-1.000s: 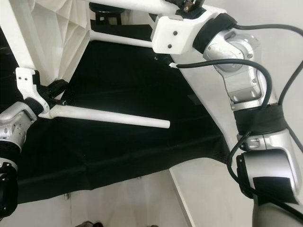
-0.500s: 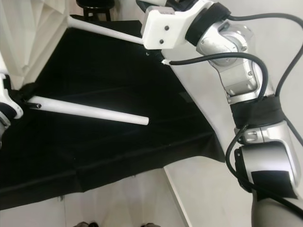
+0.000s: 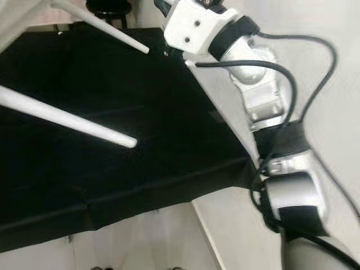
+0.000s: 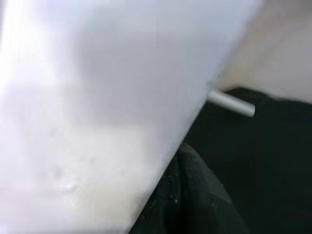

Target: Building children table

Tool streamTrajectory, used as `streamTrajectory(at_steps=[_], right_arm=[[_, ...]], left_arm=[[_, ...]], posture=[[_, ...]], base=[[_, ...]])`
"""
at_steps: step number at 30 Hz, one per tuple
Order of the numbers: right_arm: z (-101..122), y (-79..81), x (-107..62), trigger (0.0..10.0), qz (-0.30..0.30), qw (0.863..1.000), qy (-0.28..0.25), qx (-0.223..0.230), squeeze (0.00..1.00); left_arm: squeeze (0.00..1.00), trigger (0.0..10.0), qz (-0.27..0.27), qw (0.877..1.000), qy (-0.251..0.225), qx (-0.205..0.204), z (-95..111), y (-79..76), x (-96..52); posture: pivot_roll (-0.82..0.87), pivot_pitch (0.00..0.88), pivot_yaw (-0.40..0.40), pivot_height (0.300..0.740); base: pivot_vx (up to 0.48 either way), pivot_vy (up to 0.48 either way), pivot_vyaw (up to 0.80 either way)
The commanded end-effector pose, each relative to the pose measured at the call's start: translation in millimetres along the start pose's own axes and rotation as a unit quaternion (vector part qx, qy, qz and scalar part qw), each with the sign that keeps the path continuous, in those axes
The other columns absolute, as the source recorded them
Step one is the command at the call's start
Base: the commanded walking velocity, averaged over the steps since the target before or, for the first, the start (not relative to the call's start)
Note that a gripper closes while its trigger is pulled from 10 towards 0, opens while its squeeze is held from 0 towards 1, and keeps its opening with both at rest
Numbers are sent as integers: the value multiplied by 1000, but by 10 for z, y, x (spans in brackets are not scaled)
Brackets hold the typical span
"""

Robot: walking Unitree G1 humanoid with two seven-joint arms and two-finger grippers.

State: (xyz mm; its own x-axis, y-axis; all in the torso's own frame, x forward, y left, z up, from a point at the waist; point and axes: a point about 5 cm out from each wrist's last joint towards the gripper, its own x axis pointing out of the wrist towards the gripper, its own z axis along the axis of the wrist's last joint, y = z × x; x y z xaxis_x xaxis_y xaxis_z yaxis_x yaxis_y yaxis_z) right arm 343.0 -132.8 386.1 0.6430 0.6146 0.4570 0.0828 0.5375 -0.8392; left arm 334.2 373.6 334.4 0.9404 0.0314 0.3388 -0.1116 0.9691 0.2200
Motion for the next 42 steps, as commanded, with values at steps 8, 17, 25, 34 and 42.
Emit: streamTrajectory(at_steps=[8, 17, 25, 34, 42], right_arm=[[-1006, 1077, -459, 0, -34, 879, 306, 364, 0], [-890, 1737, -494, 10000, -23, 806, 361, 469, 0], [-850, 1821, -537, 10000, -11, 798, 371, 474, 1000], [-575, 1747, -666, 10000, -4, 820, 262, 509, 1000], [-452, 1767, -892, 10000, 3, 827, 240, 508, 1000]], left_arm=[[0, 10000, 1, 989, -110, 97, 1246, 265, 79], [0, 10000, -124, 978, -134, 96, 1416, -239, 322], [584, 10000, -230, 965, -115, 50, 1027, -698, 382], [1000, 10000, -247, 961, -121, 5, 716, -948, 140], [1000, 10000, -227, 970, -86, -34, 302, -1110, -154]], posture=[[-93, 95, -23, 740], [-79, 90, -7, 740], [-99, 90, -4, 740], [-121, 98, -4, 740], [-128, 86, -15, 740]], base=[[0, 0, 0], [0, 0, 0], [0, 0, 0], [0, 0, 0], [0, 0, 0]])
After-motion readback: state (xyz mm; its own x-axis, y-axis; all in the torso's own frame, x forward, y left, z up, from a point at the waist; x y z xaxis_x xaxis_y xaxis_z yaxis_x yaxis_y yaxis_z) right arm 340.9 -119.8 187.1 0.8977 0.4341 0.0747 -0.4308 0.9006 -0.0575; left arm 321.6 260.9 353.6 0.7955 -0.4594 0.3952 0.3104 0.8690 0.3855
